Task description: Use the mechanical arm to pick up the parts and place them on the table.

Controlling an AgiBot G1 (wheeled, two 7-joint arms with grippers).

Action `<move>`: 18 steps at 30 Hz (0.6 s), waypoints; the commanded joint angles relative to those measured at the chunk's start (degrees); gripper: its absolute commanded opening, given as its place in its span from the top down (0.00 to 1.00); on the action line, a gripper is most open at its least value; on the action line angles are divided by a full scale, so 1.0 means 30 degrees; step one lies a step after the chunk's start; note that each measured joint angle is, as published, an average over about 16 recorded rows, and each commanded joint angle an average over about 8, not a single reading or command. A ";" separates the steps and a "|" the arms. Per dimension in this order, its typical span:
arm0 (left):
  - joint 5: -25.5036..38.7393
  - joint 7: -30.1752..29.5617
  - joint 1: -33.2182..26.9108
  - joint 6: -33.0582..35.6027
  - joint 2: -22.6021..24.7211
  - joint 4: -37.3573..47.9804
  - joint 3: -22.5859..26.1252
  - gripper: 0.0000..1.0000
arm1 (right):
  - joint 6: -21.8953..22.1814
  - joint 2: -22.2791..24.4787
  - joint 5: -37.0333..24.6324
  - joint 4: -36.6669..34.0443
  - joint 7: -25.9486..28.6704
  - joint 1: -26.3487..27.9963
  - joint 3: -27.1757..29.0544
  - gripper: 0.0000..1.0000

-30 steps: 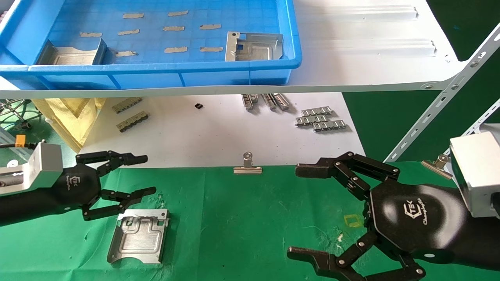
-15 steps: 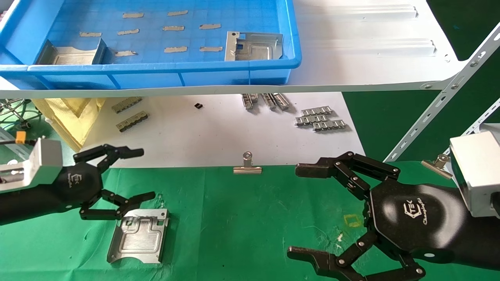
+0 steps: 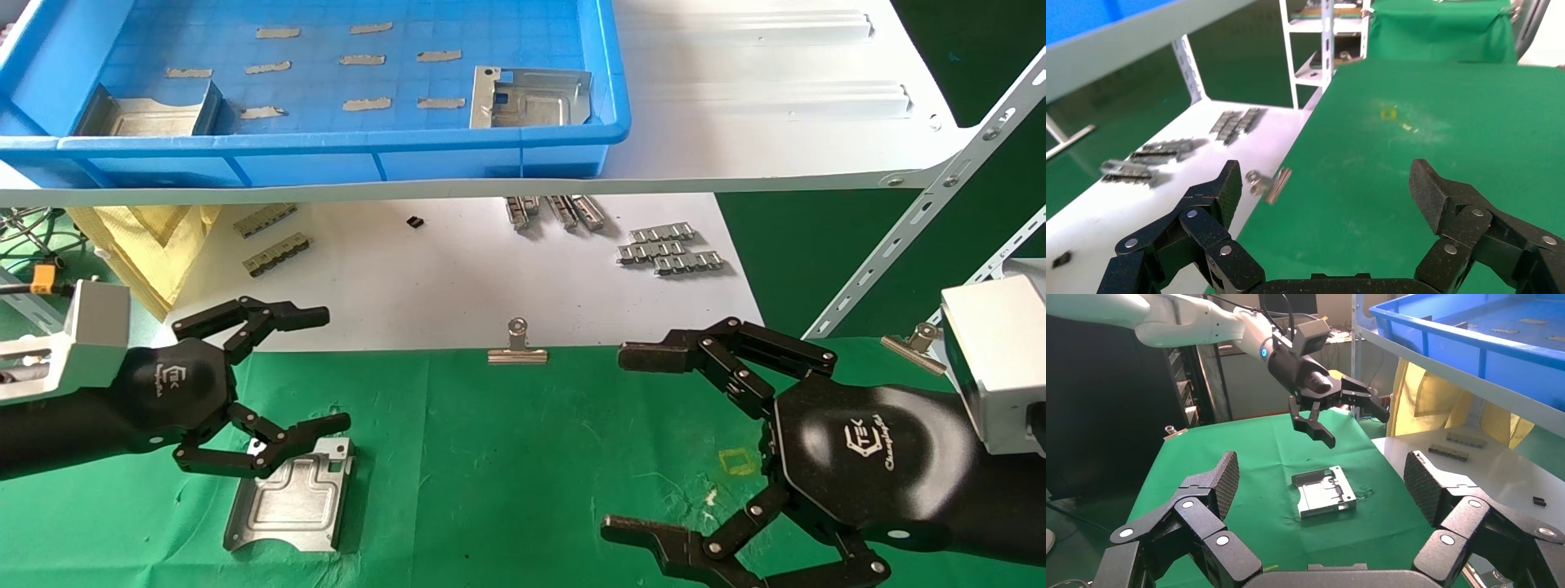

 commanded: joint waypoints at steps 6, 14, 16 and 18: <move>-0.0049 -0.1689 0.0969 -0.0242 -0.0303 -0.2249 -0.1268 0.00 | 0.0000 0.0000 0.0001 0.0000 -0.0001 0.0000 -0.0001 0.00; -0.0106 -0.3618 0.2075 -0.0519 -0.0649 -0.4818 -0.2716 0.00 | 0.0001 0.0001 0.0002 0.0000 -0.0001 0.0001 -0.0003 0.00; -0.0120 -0.4097 0.2350 -0.0588 -0.0735 -0.5457 -0.3076 0.00 | 0.0001 0.0001 0.0002 0.0000 -0.0002 0.0001 -0.0003 0.00; -0.0134 -0.4585 0.2630 -0.0658 -0.0822 -0.6106 -0.3442 0.00 | 0.0001 0.0001 0.0003 0.0000 -0.0002 0.0001 -0.0004 0.00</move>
